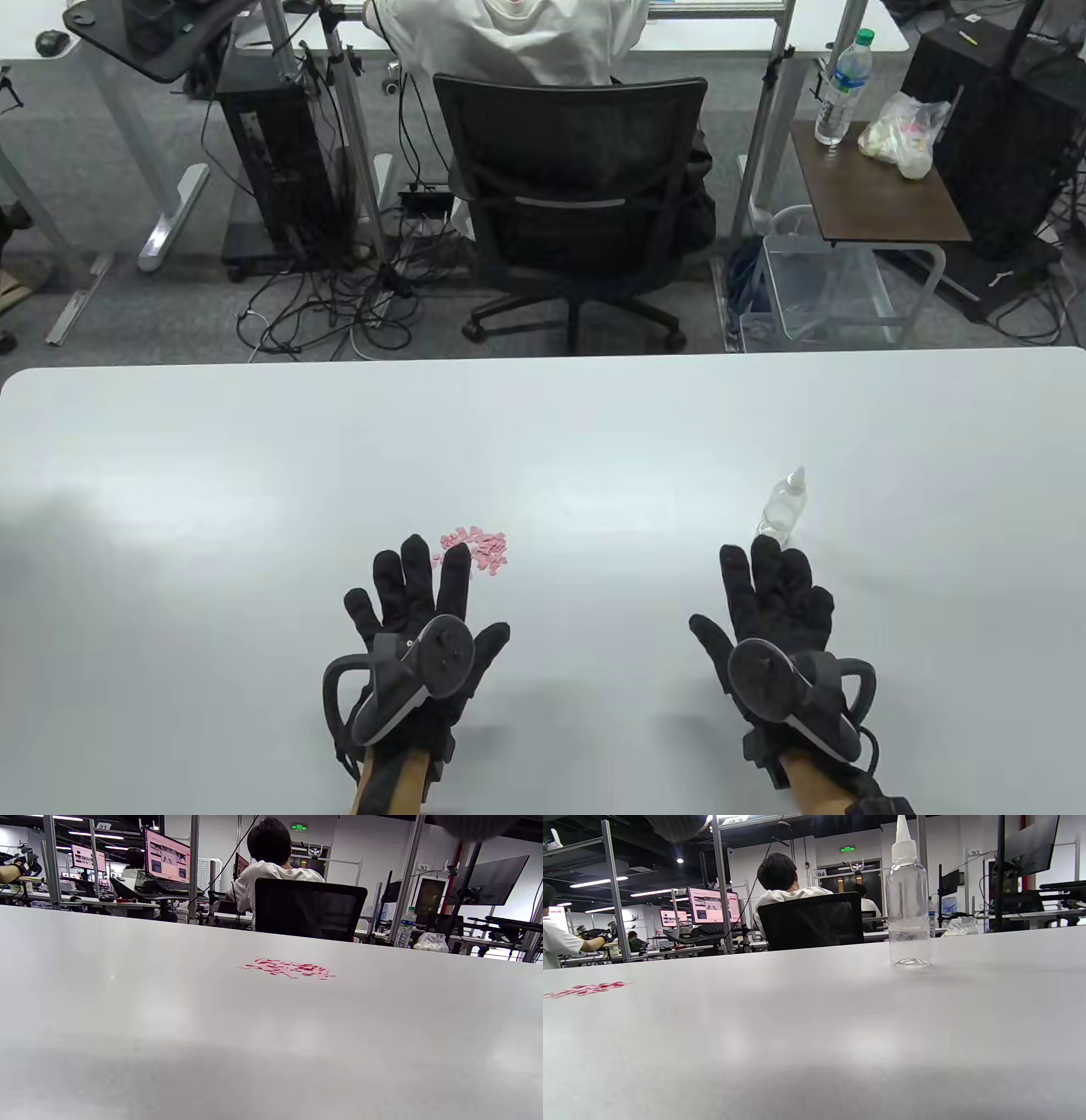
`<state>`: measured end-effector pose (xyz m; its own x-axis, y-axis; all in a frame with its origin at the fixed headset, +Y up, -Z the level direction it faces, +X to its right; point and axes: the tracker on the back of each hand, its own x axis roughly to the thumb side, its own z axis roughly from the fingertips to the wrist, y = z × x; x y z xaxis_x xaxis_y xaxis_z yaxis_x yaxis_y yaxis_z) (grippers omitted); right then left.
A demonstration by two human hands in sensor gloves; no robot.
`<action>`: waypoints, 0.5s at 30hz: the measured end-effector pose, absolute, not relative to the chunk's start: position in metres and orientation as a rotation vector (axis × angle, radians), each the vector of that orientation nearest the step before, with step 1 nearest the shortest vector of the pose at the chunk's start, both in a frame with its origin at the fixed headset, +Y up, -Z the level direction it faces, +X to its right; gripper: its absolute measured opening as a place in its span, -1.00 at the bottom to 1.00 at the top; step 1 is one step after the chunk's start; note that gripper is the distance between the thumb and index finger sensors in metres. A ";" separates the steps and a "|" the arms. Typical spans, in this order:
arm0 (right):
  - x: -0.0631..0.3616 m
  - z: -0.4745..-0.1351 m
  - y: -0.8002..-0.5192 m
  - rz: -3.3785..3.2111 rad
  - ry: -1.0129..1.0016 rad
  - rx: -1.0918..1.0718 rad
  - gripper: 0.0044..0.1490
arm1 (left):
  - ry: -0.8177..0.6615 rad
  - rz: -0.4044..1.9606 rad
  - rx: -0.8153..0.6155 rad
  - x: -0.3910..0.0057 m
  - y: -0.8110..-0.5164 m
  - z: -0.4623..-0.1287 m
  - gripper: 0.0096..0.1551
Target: Squeeze empty conical bottle to blow paper scraps with air puff
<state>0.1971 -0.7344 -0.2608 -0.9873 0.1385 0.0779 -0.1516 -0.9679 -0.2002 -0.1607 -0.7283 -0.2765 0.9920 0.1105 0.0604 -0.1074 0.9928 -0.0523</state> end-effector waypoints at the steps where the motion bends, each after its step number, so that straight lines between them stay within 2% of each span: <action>1: 0.199 -0.261 -0.735 2.976 -0.298 0.089 0.03 | -0.069 0.102 -0.051 -0.158 -0.729 -0.277 0.13; 15: 0.191 -0.264 -0.737 2.960 -0.292 0.167 0.05 | -0.082 0.093 -0.066 -0.156 -0.732 -0.279 0.13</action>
<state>0.1914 -0.7370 -0.2641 -0.9805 0.1501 0.1268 -0.1720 -0.9677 -0.1841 -0.1560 -0.7317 -0.2789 0.9924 0.0953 0.0783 -0.0898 0.9935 -0.0700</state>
